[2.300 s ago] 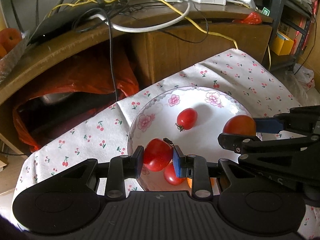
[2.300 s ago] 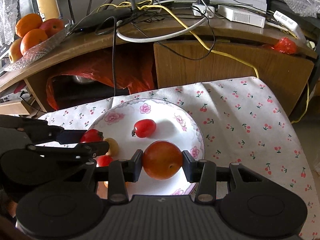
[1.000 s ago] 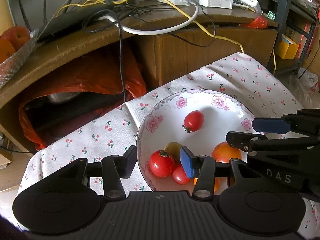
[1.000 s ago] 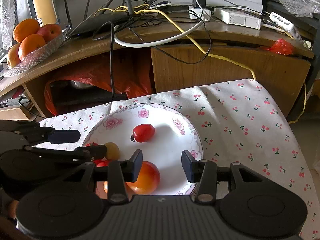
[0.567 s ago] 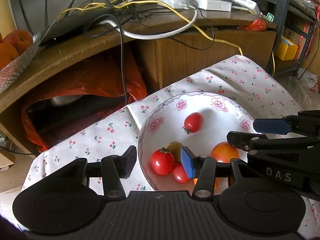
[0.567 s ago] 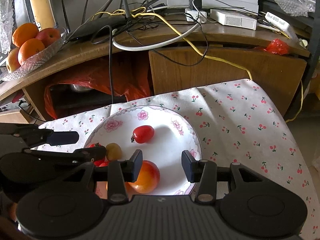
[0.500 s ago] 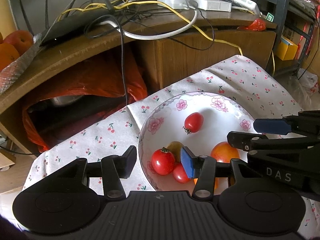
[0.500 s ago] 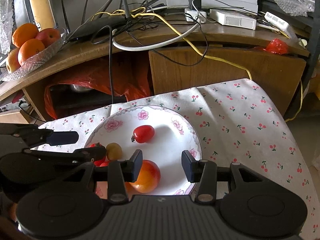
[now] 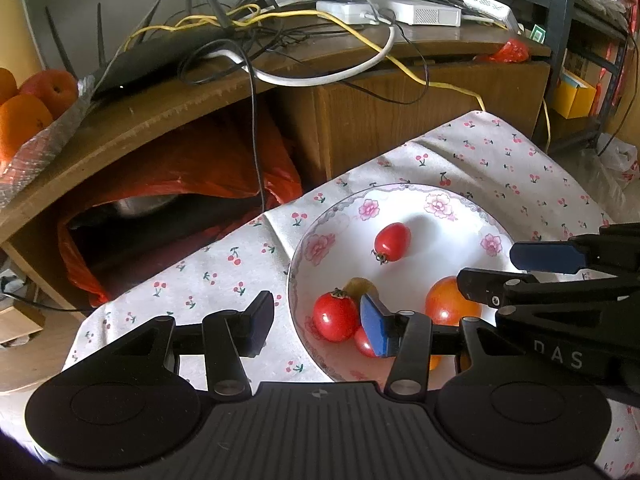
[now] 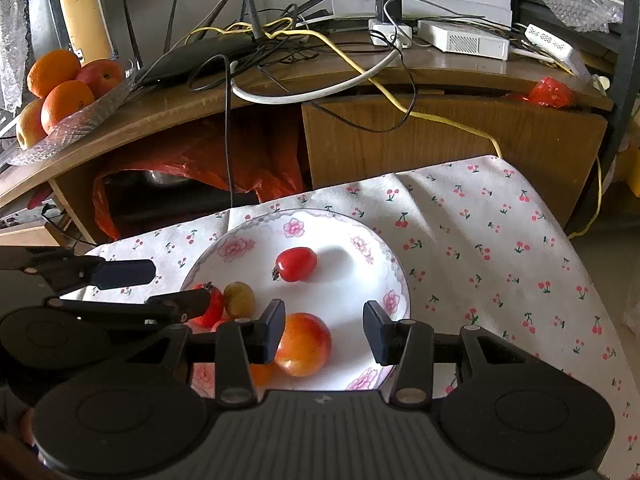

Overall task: Organize fruits
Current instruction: 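Withdraw both tools from the bowl toward the potato and tangerine on the cloth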

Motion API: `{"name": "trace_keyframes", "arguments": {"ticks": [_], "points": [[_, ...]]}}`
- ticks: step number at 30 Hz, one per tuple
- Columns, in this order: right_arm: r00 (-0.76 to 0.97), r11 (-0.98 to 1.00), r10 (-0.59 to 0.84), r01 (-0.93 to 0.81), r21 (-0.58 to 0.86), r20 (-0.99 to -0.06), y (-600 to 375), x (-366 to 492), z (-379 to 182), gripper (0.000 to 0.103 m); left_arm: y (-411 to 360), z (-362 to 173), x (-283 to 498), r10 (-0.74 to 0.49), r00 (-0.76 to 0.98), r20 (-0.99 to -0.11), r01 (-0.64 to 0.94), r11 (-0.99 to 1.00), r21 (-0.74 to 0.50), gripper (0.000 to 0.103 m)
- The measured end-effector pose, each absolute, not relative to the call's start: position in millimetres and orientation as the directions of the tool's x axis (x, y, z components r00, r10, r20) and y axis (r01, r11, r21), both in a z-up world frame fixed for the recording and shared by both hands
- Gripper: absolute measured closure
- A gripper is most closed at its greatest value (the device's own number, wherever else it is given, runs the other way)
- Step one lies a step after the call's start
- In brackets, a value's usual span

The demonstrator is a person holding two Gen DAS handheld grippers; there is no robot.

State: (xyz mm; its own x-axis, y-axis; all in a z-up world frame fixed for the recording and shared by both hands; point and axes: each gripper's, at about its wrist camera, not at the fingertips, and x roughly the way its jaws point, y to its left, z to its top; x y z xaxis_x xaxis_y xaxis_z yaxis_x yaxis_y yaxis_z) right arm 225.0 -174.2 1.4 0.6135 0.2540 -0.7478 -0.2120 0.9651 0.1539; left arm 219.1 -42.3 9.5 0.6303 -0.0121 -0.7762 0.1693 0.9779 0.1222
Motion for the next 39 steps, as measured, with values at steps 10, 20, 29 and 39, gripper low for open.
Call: {"name": "trace_keyframes", "arguments": {"ticks": [10,20,29,39], "points": [[0.603,0.962,0.266,-0.220,0.163,-0.752,-170,214,3,0.060,-38,12,208,-0.004,0.633,-0.774,0.172,0.976,0.135,0.048],[0.590,0.956,0.280,-0.242,0.165,-0.758,-162,205,3,0.060,-32,12,197,0.006,0.629,-0.778,0.183,0.971,0.155,0.049],[0.550,0.944,0.312,-0.274,0.185,-0.775,-152,193,-3,0.060,-18,6,181,-0.002,0.595,-0.804,0.204,0.968,0.149,0.051],[0.495,0.919,0.352,-0.345,0.192,-0.795,-123,178,-11,0.060,8,-4,157,0.016,0.551,-0.835,0.188,0.972,0.143,0.055]]}}
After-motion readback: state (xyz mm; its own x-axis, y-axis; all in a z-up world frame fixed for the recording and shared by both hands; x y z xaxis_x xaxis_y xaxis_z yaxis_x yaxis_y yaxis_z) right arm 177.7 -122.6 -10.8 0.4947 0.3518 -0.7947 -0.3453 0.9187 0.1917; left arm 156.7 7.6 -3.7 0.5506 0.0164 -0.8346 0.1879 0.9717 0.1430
